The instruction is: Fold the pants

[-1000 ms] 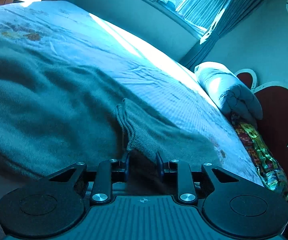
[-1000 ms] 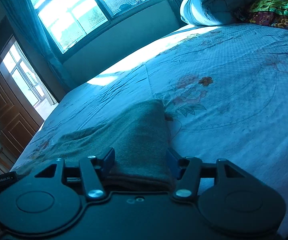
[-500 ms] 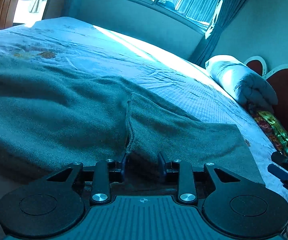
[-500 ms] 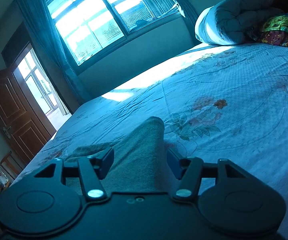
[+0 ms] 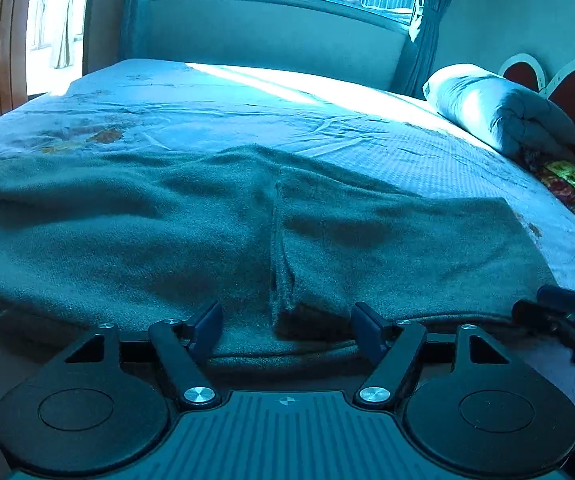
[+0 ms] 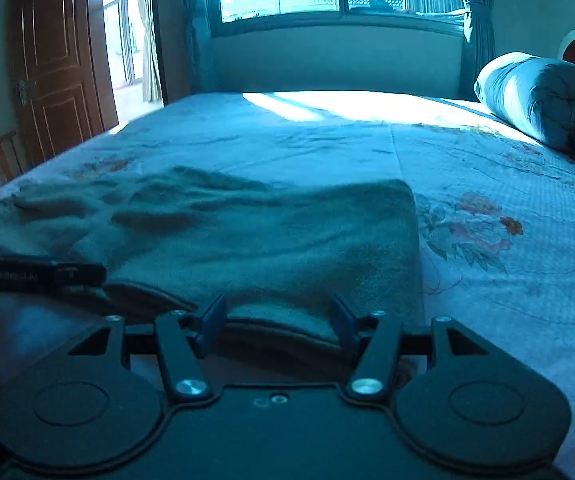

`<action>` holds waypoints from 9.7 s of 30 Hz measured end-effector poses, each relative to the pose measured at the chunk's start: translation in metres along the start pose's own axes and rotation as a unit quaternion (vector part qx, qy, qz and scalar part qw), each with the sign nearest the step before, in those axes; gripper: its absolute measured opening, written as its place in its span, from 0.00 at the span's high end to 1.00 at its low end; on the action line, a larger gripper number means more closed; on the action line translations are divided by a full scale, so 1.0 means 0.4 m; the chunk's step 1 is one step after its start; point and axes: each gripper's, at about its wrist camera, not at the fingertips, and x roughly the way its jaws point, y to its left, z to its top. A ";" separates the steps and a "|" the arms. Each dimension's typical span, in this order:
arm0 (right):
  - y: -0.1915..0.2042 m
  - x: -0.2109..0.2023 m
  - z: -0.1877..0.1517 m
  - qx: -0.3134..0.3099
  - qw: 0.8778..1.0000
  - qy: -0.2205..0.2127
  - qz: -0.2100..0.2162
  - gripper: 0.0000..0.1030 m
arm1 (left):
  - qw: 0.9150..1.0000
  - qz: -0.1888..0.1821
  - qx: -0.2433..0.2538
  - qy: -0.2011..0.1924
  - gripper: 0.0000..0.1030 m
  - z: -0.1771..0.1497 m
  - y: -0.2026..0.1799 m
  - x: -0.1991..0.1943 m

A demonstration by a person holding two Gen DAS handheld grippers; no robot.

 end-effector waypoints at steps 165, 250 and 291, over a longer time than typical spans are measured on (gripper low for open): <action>-0.370 -0.067 0.005 0.355 0.925 -0.099 0.098 0.62 | 0.999 -0.004 -0.012 -0.033 0.00 -0.043 0.172 -0.101; -0.477 0.178 0.007 0.424 0.849 0.099 0.298 0.39 | 0.911 -0.316 -0.218 0.147 0.03 0.145 0.205 0.309; -0.366 0.533 0.452 0.319 0.890 0.091 0.311 0.56 | 0.918 -0.306 -0.250 0.025 0.74 0.456 0.377 0.561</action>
